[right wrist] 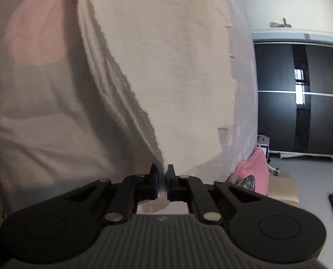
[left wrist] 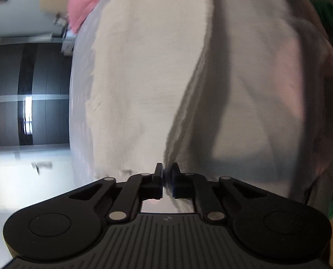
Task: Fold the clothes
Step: 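Lift the hem with both grippers and fold it over toward the collar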
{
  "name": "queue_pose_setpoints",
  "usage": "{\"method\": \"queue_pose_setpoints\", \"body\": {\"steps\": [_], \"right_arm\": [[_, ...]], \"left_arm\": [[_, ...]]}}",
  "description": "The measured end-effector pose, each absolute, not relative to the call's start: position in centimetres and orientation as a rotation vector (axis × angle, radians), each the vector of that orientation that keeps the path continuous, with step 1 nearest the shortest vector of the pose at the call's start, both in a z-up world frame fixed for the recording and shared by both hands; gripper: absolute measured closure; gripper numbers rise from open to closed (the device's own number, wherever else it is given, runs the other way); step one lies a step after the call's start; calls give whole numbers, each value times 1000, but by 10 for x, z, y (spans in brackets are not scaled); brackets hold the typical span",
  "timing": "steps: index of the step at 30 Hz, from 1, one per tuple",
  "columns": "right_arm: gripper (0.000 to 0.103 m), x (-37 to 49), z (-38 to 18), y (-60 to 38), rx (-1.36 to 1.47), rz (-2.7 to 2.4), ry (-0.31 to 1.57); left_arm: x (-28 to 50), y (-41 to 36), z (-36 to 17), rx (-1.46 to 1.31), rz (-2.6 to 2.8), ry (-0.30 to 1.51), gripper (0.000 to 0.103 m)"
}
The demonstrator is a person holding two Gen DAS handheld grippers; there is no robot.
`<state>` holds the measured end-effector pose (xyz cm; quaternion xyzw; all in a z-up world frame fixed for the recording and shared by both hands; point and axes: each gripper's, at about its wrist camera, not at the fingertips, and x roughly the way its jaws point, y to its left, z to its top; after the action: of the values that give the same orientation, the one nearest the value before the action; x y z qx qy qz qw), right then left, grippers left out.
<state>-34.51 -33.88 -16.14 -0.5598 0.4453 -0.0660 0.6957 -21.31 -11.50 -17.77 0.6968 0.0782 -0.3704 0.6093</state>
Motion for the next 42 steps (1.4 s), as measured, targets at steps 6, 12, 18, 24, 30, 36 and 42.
{"method": "queue_pose_setpoints", "body": {"steps": [6,12,18,24,30,36,42], "right_arm": [[97,-336,-90,-345,-1143,-352,809],[97,-335,-28,-342,-1082,-503,636],[97,-347,19,-325,-1098,-564,503],[97,-351,29,-313,-1153,-553,486],[97,-329,26,-325,-1144,-544,534],[97,-277,14,-353,-1169,-566,583],[97,-221,-7,-388,-1173,-536,652]], "left_arm": [[-172,-124,-86,1228,-758,255,100],[-165,-127,-14,1060,-701,181,101],[-176,-121,40,991,-680,91,101],[-176,-122,54,1026,-692,53,101],[-145,-143,35,1109,-656,71,101],[-109,-182,16,1152,-647,85,101],[-54,-226,-12,1224,-624,119,101]]}}
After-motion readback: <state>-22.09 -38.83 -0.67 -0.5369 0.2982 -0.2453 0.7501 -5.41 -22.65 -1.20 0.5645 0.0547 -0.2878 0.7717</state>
